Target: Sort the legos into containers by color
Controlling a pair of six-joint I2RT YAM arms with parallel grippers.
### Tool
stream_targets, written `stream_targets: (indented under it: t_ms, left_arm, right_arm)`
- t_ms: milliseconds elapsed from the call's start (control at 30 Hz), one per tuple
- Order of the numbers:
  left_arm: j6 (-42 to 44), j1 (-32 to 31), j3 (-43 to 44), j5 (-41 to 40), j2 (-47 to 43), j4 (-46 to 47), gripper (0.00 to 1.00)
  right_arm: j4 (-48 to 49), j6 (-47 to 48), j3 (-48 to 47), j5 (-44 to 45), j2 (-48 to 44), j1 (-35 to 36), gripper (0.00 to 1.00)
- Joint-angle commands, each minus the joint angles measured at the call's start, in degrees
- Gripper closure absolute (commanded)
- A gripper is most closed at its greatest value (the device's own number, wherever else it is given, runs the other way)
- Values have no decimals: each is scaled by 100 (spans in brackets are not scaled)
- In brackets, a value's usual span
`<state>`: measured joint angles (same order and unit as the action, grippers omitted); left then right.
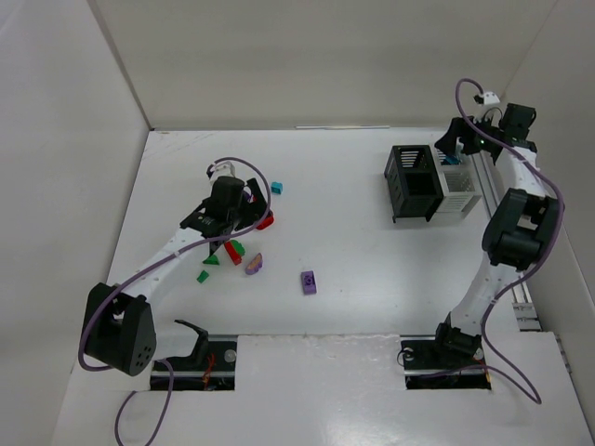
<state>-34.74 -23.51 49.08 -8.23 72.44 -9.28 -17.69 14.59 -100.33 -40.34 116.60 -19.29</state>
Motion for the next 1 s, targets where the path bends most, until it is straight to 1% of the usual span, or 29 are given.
stream_targets:
  t_ms: [0, 67, 100, 133, 167, 200, 233, 300, 333, 367, 433, 467, 500, 567, 600, 633, 700, 733, 800, 900, 967]
  left_arm:
    - [73, 39, -74, -91, -265, 66, 1]
    - [73, 39, -74, -91, -423, 66, 1]
    - [73, 39, -135, -91, -494, 14, 1]
    - [21, 39, -136, -178, -573, 14, 1]
    - [-84, 91, -136, -179, -652, -65, 1]
    - [-138, 92, -136, -257, -792, -205, 1]
    - [-216, 92, -136, -336, -880, -293, 1]
    - [-375, 92, -136, -450, -1160, -573, 1]
    - [-549, 92, -136, -451, -1258, -662, 1]
    - [-603, 92, -136, -539, -1364, -741, 1]
    - [-682, 92, -197, -600, -1670, -934, 1]
    - [-761, 92, -258, -601, -1768, -935, 1]
    - [-762, 92, -259, -653, -1856, -1014, 1]
    - [-867, 92, -329, -706, -2110, -1172, 1]
    - [-972, 92, -329, -776, -2199, -1234, 1]
    - [-1043, 92, -381, -777, -2278, -1295, 1]
    - [-1096, 92, -382, -865, -2515, -1366, 1]
    - [-1096, 92, -443, -865, -2594, -1366, 1]
    - [-1096, 92, -496, -865, -2779, -1287, 1]
    - [-1043, 92, -549, -646, -2911, -1147, 1]
    - [-991, 92, -610, -593, -2911, -1050, 1]
  right_arm:
    - [162, 96, 5, -273, -444, 196, 0]
    - [-407, 849, -537, -11, -506, 451, 0]
    - [-741, 1183, -783, 548, -506, 652, 0]
    - [-1240, 1648, -1134, 866, -567, 1185, 0]
    - [-1358, 1844, -1224, 1139, -637, 1495, 0]
    - [-1429, 2072, -1225, 1568, -690, 2142, 0]
    - [-1378, 2187, -1225, 1686, -691, 2453, 0]
    - [-1229, 2268, -1164, 1757, -621, 2981, 0]
    - [-1149, 2268, -1103, 1662, -551, 3210, 0]
    - [-1070, 2268, -1181, 1539, -455, 3586, 0]
    - [-1009, 2268, -1321, 1179, -42, 3914, 0]
    - [-1008, 2268, -1400, 1177, 125, 4194, 0]
    - [-1008, 2320, -1645, 1177, 492, 4327, 0]
    - [-1008, 2399, -1857, 1011, 845, 4599, 0]
    - [-947, 2399, -1963, 1010, 1030, 4853, 0]
    - [-947, 2399, -2251, 1062, 1406, 4969, 0]
    - [-1007, 2399, -2665, 1291, 1812, 5215, 0]
    - [-1060, 2399, -3015, 1292, 2136, 5216, 0]
    - [-1061, 2399, -3228, 1431, 2358, 5286, 0]
    - [-850, 2329, -3282, 1739, 2491, 5339, 0]
    - [-700, 2215, -3282, 1687, 2596, 5339, 0]
